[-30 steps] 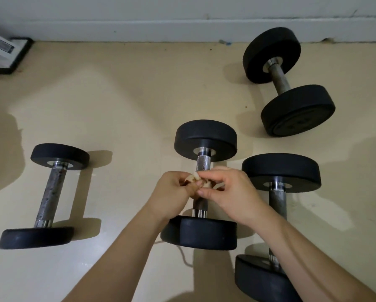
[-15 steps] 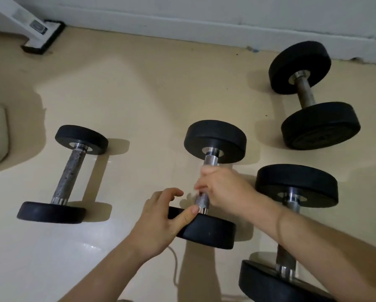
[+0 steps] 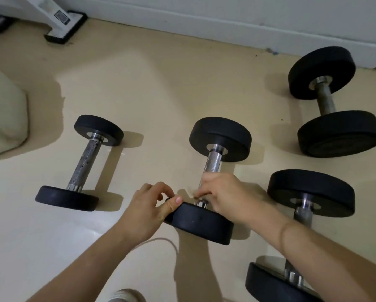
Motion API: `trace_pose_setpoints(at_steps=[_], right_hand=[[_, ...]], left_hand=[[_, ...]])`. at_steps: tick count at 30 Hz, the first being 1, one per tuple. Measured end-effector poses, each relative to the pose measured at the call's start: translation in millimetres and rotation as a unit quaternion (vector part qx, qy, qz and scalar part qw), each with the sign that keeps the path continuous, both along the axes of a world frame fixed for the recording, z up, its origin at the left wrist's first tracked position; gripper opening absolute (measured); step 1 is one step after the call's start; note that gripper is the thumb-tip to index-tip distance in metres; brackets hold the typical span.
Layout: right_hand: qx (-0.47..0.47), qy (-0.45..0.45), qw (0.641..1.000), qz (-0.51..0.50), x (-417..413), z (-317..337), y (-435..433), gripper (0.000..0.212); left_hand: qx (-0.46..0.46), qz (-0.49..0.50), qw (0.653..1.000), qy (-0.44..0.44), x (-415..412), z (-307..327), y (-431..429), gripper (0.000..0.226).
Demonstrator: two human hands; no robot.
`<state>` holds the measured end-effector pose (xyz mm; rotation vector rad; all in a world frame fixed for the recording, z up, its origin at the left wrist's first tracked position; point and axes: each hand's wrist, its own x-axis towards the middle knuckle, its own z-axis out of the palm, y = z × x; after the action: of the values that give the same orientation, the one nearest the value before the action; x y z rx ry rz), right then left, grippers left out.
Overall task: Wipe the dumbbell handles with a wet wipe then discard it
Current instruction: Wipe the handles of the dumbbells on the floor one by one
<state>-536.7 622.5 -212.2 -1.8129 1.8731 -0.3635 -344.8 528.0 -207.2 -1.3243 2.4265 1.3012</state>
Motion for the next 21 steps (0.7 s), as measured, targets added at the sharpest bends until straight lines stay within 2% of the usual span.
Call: trace_pose_setpoints(at_steps=[2,4,6,8,10,12,14,17,19,21], right_hand=[[-0.013,-0.031,0.999,-0.012,-10,-1,-4,0.019],[-0.115,-0.013,0.988,-0.1,-28,-17,-23,0.024],[-0.164,-0.028,0.97,-0.179,-24,-20,-28,0.024],[-0.163,-0.053,0.968,-0.182,-4,-26,-7,0.021],[-0.144,-0.093,0.975,-0.14,7,-22,12,0.017],[-0.166,-0.082,0.976,-0.111,0,-26,3,0.018],[-0.224,-0.064,0.955,-0.181,-13,-34,-24,0.019],[-0.226,-0.07,0.925,-0.296,-7,-40,-37,0.017],[-0.233,-0.072,0.93,-0.274,8,-44,-19,0.017],[-0.248,-0.081,0.942,-0.21,15,-44,-6,0.016]], left_hand=[[0.015,0.01,1.0,0.005,3,-1,-4,0.027],[0.016,0.005,1.0,0.001,4,-3,-6,0.02],[0.012,0.014,1.0,0.002,6,-2,-8,0.014],[0.013,0.025,1.0,-0.002,8,-1,-10,0.011],[0.035,0.047,0.998,0.006,10,3,-11,0.011],[0.072,0.083,0.994,0.021,11,5,-11,0.011],[0.09,0.107,0.99,0.024,11,7,-10,0.013],[0.08,0.13,0.988,0.022,12,14,-11,0.012],[0.089,0.135,0.987,0.02,10,24,-7,0.031],[0.112,0.116,0.987,-0.008,5,34,2,0.073]])
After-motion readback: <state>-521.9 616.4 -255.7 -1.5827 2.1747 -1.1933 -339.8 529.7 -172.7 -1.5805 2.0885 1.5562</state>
